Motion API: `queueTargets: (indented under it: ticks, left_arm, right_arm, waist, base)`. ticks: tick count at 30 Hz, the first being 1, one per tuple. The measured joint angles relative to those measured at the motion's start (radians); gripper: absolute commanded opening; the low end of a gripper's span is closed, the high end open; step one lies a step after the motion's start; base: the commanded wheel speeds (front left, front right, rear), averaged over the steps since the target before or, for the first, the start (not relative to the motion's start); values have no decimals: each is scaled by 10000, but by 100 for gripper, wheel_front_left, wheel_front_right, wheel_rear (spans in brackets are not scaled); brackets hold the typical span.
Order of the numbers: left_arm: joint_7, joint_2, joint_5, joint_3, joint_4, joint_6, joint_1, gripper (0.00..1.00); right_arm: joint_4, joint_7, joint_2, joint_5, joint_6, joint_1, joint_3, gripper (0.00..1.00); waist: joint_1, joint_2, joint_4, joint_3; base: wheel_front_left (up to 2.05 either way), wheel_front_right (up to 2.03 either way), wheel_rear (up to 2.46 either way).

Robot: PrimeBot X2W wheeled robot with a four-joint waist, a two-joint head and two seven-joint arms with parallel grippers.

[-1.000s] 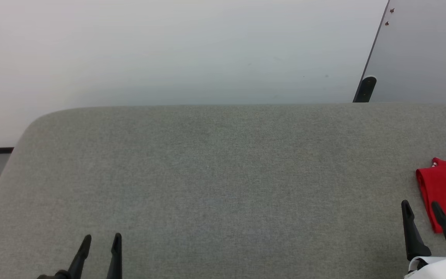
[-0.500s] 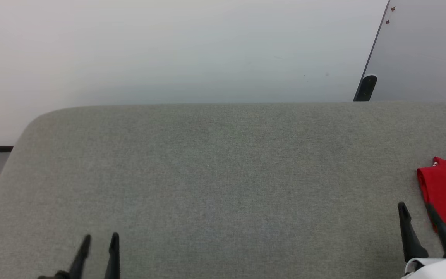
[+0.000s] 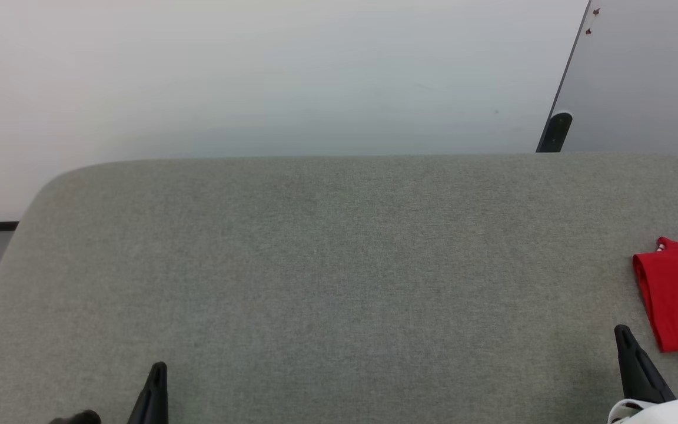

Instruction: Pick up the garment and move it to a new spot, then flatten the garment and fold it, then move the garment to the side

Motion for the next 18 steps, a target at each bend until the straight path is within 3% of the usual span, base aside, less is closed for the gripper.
queueTargets:
  ticks: [18]
  left_arm:
    - [708, -211, -2602, 207, 374, -77, -659, 0]
  right_arm:
    - [314, 408, 228, 2610, 0, -407, -130, 0]
  waist:
    - [0, 0, -42, 47]
  base:
    - [0, 0, 0]
